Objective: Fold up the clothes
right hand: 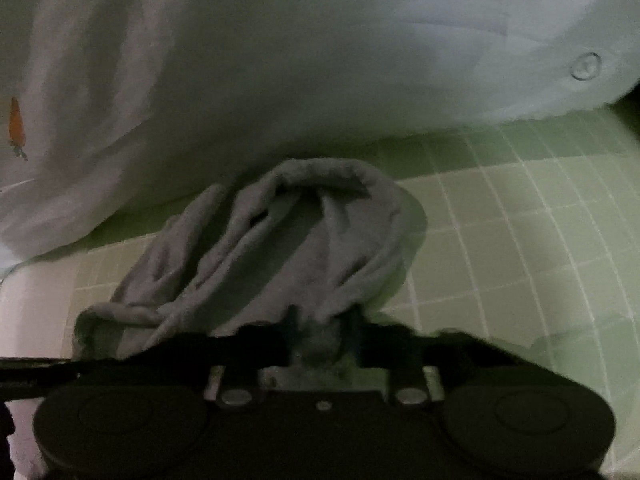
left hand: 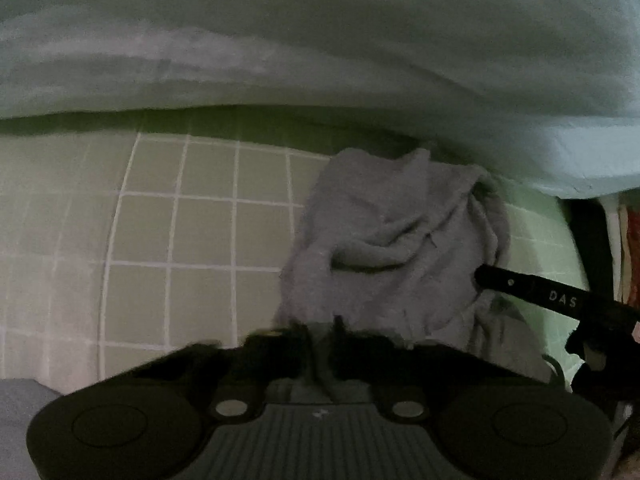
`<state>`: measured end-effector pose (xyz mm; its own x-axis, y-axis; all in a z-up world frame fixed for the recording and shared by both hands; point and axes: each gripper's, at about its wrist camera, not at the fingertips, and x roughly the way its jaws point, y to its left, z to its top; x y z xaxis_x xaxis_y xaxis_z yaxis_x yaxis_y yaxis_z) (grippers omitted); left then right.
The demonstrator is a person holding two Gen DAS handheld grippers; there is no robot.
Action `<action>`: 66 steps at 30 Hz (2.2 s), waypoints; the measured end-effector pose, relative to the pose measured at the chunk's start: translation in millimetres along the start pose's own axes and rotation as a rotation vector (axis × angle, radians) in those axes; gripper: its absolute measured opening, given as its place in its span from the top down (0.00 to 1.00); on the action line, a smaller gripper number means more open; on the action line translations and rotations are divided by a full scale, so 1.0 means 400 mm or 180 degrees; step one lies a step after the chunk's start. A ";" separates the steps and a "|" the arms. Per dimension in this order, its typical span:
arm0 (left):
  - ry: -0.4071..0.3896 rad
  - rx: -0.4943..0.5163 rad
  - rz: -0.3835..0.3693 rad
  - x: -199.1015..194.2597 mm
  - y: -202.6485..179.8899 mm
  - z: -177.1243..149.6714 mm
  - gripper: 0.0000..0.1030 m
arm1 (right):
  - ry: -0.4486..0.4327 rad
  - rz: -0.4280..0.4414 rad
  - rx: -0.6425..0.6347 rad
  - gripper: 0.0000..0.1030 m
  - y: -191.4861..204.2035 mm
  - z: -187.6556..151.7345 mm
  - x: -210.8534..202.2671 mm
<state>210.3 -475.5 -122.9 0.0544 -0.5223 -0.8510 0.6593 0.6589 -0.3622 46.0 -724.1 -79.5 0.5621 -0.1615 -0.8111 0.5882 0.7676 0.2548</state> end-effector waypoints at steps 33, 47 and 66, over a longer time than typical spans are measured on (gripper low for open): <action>-0.0429 0.0090 0.0104 -0.145 0.151 -0.066 0.58 | -0.0410 -0.0410 -0.0184 0.27 0.008 -0.136 -0.163; -0.0499 0.0472 0.0123 -0.097 0.056 -0.012 0.97 | -0.0392 -0.0567 0.0176 0.27 -0.061 -0.162 -0.173; -0.0911 -0.0132 0.0579 -0.237 0.116 -0.056 0.63 | -0.0388 -0.1015 -0.0320 0.47 -0.080 -0.209 -0.184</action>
<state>219.0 -383.2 -67.3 0.3803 -0.5211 -0.7640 0.5886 0.7736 -0.2346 -62.7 -684.9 -71.9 0.4282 -0.4709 -0.7713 0.6885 0.7228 -0.0590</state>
